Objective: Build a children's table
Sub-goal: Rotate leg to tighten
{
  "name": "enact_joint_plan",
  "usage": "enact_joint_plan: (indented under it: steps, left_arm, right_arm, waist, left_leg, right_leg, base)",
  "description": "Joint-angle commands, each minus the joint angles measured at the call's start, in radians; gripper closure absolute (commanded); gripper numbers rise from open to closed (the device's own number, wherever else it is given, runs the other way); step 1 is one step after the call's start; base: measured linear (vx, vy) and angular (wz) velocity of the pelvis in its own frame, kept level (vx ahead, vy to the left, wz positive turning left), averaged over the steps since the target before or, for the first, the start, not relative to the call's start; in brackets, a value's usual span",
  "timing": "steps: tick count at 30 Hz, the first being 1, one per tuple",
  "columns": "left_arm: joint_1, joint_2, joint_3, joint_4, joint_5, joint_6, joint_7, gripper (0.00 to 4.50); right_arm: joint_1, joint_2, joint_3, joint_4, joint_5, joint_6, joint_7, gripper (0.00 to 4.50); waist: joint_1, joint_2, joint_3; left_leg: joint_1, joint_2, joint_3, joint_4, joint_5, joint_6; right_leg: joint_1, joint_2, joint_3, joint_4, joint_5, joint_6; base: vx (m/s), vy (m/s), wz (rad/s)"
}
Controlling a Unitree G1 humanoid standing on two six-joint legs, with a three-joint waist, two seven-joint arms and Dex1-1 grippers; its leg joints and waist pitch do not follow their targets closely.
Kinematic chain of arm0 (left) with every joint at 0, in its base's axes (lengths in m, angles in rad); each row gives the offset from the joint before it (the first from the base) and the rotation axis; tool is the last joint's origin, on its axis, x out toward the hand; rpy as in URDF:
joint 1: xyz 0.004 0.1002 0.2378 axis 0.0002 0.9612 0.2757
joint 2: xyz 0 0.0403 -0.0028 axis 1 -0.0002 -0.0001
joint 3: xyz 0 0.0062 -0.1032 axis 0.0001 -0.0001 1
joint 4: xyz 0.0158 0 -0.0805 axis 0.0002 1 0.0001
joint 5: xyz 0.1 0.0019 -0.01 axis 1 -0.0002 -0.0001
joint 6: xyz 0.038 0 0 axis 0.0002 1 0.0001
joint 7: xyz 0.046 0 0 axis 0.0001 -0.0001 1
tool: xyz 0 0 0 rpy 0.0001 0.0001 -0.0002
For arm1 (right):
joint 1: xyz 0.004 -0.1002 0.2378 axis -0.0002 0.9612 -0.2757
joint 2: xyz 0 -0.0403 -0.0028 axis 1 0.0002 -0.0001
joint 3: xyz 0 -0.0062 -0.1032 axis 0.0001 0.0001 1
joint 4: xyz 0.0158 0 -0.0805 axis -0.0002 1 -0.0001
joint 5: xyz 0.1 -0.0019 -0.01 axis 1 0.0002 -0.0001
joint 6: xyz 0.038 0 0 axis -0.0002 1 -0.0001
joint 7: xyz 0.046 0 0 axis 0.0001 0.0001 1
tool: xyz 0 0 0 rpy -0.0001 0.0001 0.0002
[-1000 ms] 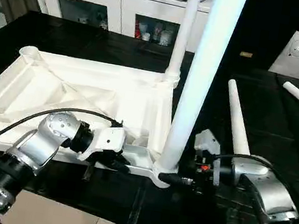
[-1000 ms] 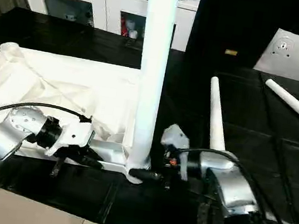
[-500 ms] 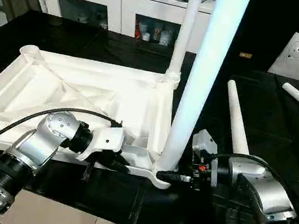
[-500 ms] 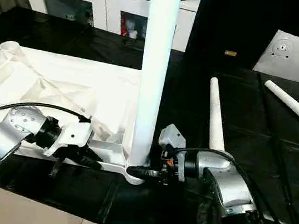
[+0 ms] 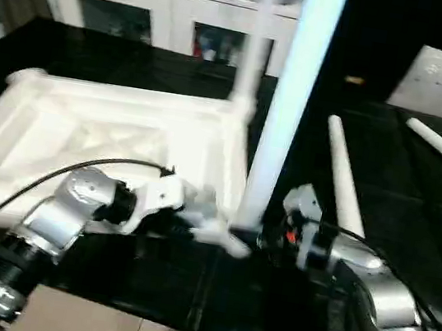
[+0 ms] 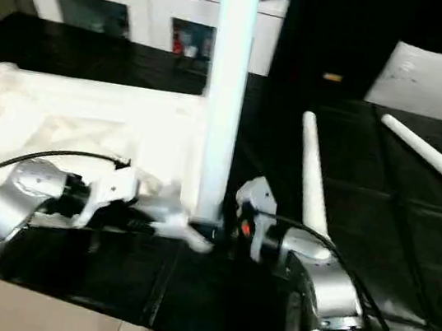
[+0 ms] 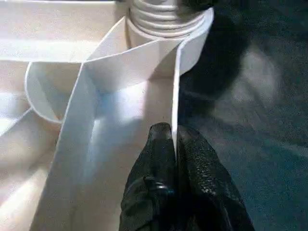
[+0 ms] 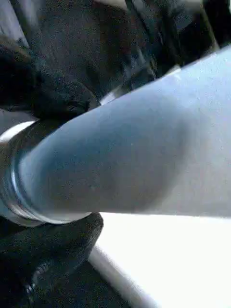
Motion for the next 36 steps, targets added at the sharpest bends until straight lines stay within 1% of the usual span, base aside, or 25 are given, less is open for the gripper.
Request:
enact_joint_plan:
  steps: [1, 2, 4, 6, 9, 10, 11, 12, 13, 14, 16, 17, 19, 20, 21, 22, 23, 24, 26, 28, 30, 33, 34, 35, 36]
  left_arm:
    - [-0.001, -0.057, 0.02, -0.03, -0.001, 0.066, 0.12, 4.5]
    - [-0.004, -0.079, 0.027, -0.033, 0.006, 0.09, 0.157, 4.5]
    - [-0.008, -0.105, 0.037, -0.035, 0.014, 0.115, 0.201, 4.5]
    - [-0.027, -0.174, 0.062, -0.029, 0.04, 0.159, 0.318, 4.5]
    - [-0.04, -0.198, 0.062, -0.028, 0.049, 0.165, 0.359, 4.5]
    - [-0.039, -0.2, 0.061, -0.031, 0.048, 0.17, 0.364, 4.5]
    - [-0.041, -0.196, 0.056, -0.032, 0.048, 0.168, 0.358, 4.5]
    - [-0.043, -0.192, 0.052, -0.032, 0.049, 0.162, 0.351, 4.5]
    - [-0.044, -0.187, 0.047, -0.035, 0.049, 0.16, 0.345, 4.5]
    - [-0.043, -0.182, 0.044, -0.039, 0.051, 0.156, 0.333, 4.5]
    - [-0.039, -0.171, 0.039, -0.047, 0.05, 0.15, 0.309, 4.5]
    - [-0.037, -0.165, 0.038, -0.049, 0.049, 0.146, 0.299, 4.5]
    - [-0.03, -0.138, 0.029, -0.049, 0.047, 0.123, 0.259, 4.5]
    - [-0.029, -0.133, 0.026, -0.048, 0.047, 0.117, 0.252, 4.5]
    - [-0.027, -0.115, 0.02, -0.044, 0.044, 0.096, 0.222, 4.5]
    - [-0.026, -0.102, 0.015, -0.041, 0.041, 0.081, 0.2, 4.5]
    - [-0.026, -0.087, 0.009, -0.039, 0.037, 0.062, 0.17, 4.5]
    - [-0.026, -0.079, 0.005, -0.038, 0.035, 0.052, 0.156, 4.5]
    - [-0.027, -0.035, -0.016, -0.029, 0.022, -0.005, 0.071, 4.5]
    - [-0.03, -0.007, -0.031, -0.02, 0.023, -0.039, 0.027, 4.5]
    - [-0.038, 0.044, -0.06, 0.007, 0.024, -0.11, -0.068, 4.5]
    - [-0.042, 0.059, -0.064, 0.018, 0.014, -0.132, -0.113, 4.5]
    - [-0.048, 0.07, -0.069, 0.026, 0.008, -0.141, -0.147, 4.5]
    - [-0.054, 0.082, -0.077, 0.034, 0.005, -0.153, -0.18, 4.5]
    - [-0.062, 0.094, -0.087, 0.044, 0.007, -0.172, -0.207, 4.5]
  right_arm:
    - [-0.023, 0.064, 0.02, 0.002, -0.016, 0.02, -0.1, 1.84]
    - [-0.027, 0.087, 0.012, 0.01, -0.021, 0.027, -0.142, 1.84]
    - [-0.03, 0.11, 0.006, 0.014, -0.025, 0.038, -0.178, 1.84]
    - [-0.038, 0.163, 0.01, 0.035, -0.071, 0.055, -0.283, 1.84]
    - [-0.047, 0.187, 0.013, 0.057, -0.086, 0.047, -0.322, 1.84]
    - [-0.047, 0.19, 0.012, 0.059, -0.085, 0.046, -0.323, 1.49]
    - [-0.045, 0.191, 0.013, 0.056, -0.086, 0.037, -0.322, 1.28]
    - [-0.042, 0.196, 0.007, 0.051, -0.084, 0.035, -0.33, 1.14]
    - [-0.042, 0.199, 0.004, 0.048, -0.08, 0.033, -0.332, 1.11]
    - [-0.042, 0.199, 0.002, 0.045, -0.081, 0.025, -0.334, 1.11]
    - [-0.04, 0.194, -0.001, 0.039, -0.081, 0.016, -0.329, 0.86]
    - [-0.039, 0.189, -0.001, 0.036, -0.08, 0.012, -0.322, 0.74]
    - [-0.03, 0.167, -0.004, 0.018, -0.068, -0.001, -0.286, 0.64]
    - [-0.028, 0.163, -0.005, 0.016, -0.065, -0.001, -0.281, 0.48]
    - [-0.019, 0.138, -0.001, -0.001, -0.055, -0.006, -0.241, 0.48]
    - [-0.013, 0.121, 0.002, -0.013, -0.048, -0.011, -0.212, 0.26]
    - [-0.006, 0.096, 0.008, -0.025, -0.042, -0.023, -0.171, 0.21]
    - [-0.004, 0.085, 0.009, -0.029, -0.04, -0.026, -0.153, 0.14]
    - [0.003, 0.017, 0.012, -0.048, -0.019, -0.043, -0.044, 0.06]
    - [0.001, -0.021, 0.013, -0.053, -0.004, -0.045, 0.014, 0.06]
    - [-0.013, -0.106, 0.024, -0.064, 0.024, -0.029, 0.148, 0.06]
    - [-0.025, -0.147, 0.032, -0.064, 0.038, -0.012, 0.211, 0.06]
    - [-0.037, -0.174, 0.042, -0.061, 0.045, 0.0, 0.253, 0.06]
    - [-0.048, -0.199, 0.053, -0.057, 0.05, 0.007, 0.293, 0.06]
    - [-0.056, -0.218, 0.065, -0.054, 0.056, 0.014, 0.333, 0.06]
  waist:
    - [0.001, -0.001, -0.053]
    - [-0.004, -0.001, -0.052]
    - [-0.004, 0.0, -0.054]
    - [-0.005, -0.003, -0.056]
    - [-0.003, -0.001, -0.057]
    - [-0.001, -0.001, -0.058]
    - [-0.001, -0.002, -0.058]
    - [-0.001, 0.001, -0.057]
    - [-0.002, 0.001, -0.057]
    - [-0.002, 0.005, -0.056]
    - [-0.006, 0.0, -0.054]
    - [-0.006, 0.002, -0.055]
    - [-0.009, 0.003, -0.055]
    - [-0.009, 0.002, -0.056]
    - [-0.01, -0.002, -0.057]
    - [-0.007, 0.001, -0.058]
    - [-0.006, -0.002, -0.058]
    - [-0.006, -0.001, -0.059]
    - [-0.005, -0.002, -0.059]
    - [-0.002, 0.002, -0.057]
    - [0.003, 0.003, -0.056]
    - [0.011, 0.003, -0.053]
    - [0.013, -0.004, -0.055]
    - [0.015, -0.003, -0.055]
    - [0.019, -0.006, -0.055]
  left_leg:
    - [0.008, 0.031, -0.011, -0.077, -0.246, -0.017]
    - [0.006, 0.029, -0.011, -0.077, -0.237, -0.016]
    - [0.008, 0.03, -0.01, -0.075, -0.227, -0.012]
    - [0.005, 0.028, -0.009, -0.074, -0.2, -0.009]
    - [0.004, 0.027, -0.009, -0.073, -0.189, -0.003]
    - [0.004, 0.028, -0.009, -0.073, -0.187, 0.001]
    - [0.003, 0.028, -0.009, -0.073, -0.184, 0.003]
    - [0.004, 0.029, -0.009, -0.074, -0.19, 0.004]
    - [0.003, 0.028, -0.009, -0.074, -0.193, 0.004]
    - [0.004, 0.028, -0.01, -0.075, -0.205, 0.002]
    - [0.003, 0.028, -0.01, -0.077, -0.223, -0.001]
    - [0.003, 0.028, -0.011, -0.077, -0.224, -0.002]
    - [0.003, 0.029, -0.011, -0.077, -0.226, -0.001]
    - [0.002, 0.029, -0.012, -0.077, -0.22, 0.002]
    - [0.001, 0.028, -0.011, -0.076, -0.212, 0.004]
    - [0.002, 0.029, -0.01, -0.073, -0.19, 0.015]
    - [0.002, 0.03, -0.01, -0.073, -0.184, 0.02]
    - [0.001, 0.03, -0.009, -0.072, -0.18, 0.023]
    - [0.001, 0.029, -0.008, -0.07, -0.171, 0.036]
    - [0.003, 0.031, -0.008, -0.071, -0.182, 0.04]
    - [0.005, 0.032, -0.008, -0.072, -0.2, 0.037]
    - [0.008, 0.035, -0.008, -0.074, -0.227, 0.033]
    - [0.008, 0.035, -0.007, -0.073, -0.224, 0.031]
    - [0.008, 0.034, -0.008, -0.073, -0.221, 0.032]
    - [0.008, 0.035, -0.006, -0.072, -0.213, 0.034]
  right_leg:
    - [0.04, -0.071, 0.042, -0.085, -0.326, -0.164]
    - [0.04, -0.068, 0.041, -0.084, -0.308, -0.171]
    - [0.041, -0.069, 0.042, -0.083, -0.283, -0.174]
    - [0.043, -0.067, 0.042, -0.082, -0.247, -0.178]
    - [0.044, -0.067, 0.042, -0.081, -0.233, -0.173]
    - [0.046, -0.067, 0.041, -0.081, -0.221, -0.171]
    - [0.046, -0.066, 0.042, -0.08, -0.212, -0.171]
    - [0.045, -0.066, 0.041, -0.08, -0.209, -0.171]
    - [0.046, -0.067, 0.041, -0.08, -0.208, -0.171]
    - [0.045, -0.067, 0.041, -0.081, -0.219, -0.17]
    - [0.046, -0.068, 0.041, -0.085, -0.245, -0.162]
    - [0.046, -0.068, 0.041, -0.084, -0.249, -0.161]
    - [0.046, -0.068, 0.042, -0.084, -0.245, -0.159]
    - [0.047, -0.067, 0.041, -0.083, -0.231, -0.162]
    - [0.048, -0.067, 0.042, -0.082, -0.22, -0.164]
    - [0.048, -0.067, 0.043, -0.078, -0.179, -0.17]
    - [0.05, -0.067, 0.042, -0.078, -0.168, -0.173]
    - [0.05, -0.066, 0.042, -0.075, -0.155, -0.178]
    - [0.051, -0.067, 0.042, -0.073, -0.141, -0.19]
    - [0.049, -0.067, 0.041, -0.074, -0.155, -0.196]
    - [0.048, -0.069, 0.042, -0.077, -0.181, -0.195]
    - [0.047, -0.069, 0.041, -0.078, -0.211, -0.199]
    - [0.047, -0.07, 0.042, -0.078, -0.209, -0.202]
    - [0.048, -0.07, 0.041, -0.076, -0.212, -0.203]
    - [0.048, -0.071, 0.041, -0.077, -0.217, -0.201]
  base:
    - [0.0, 0.0, 0.0]
    - [0.0, 0.0, 0.0]
    - [0.0, 0.0, 0.0]
    - [0.0, 0.0, 0.0]
    - [0.0, 0.0, 0.0]
    - [0.0, 0.0, 0.0]
    - [0.0, 0.0, 0.0]
    - [0.0, 0.0, 0.0]
    - [0.0, 0.0, 0.0]
    - [0.0, 0.0, 0.0]
    - [0.0, 0.0, 0.0]
    - [0.0, 0.0, 0.0]
    - [0.0, 0.0, 0.0]
    - [0.0, 0.0, 0.0]
    - [0.0, 0.0, 0.0]
    - [0.0, 0.0, 0.0]
    - [0.0, 0.0, 0.0]
    - [0.0, 0.0, 0.0]
    - [0.0, 0.0, 0.0]
    - [0.0, 0.0, 0.0]
    - [0.0, 0.0, 0.0]
    - [0.0, 0.0, 0.0]
    - [0.0, 0.0, 0.0]
    - [0.0, 0.0, 0.0]
    - [0.0, 0.0, 0.0]
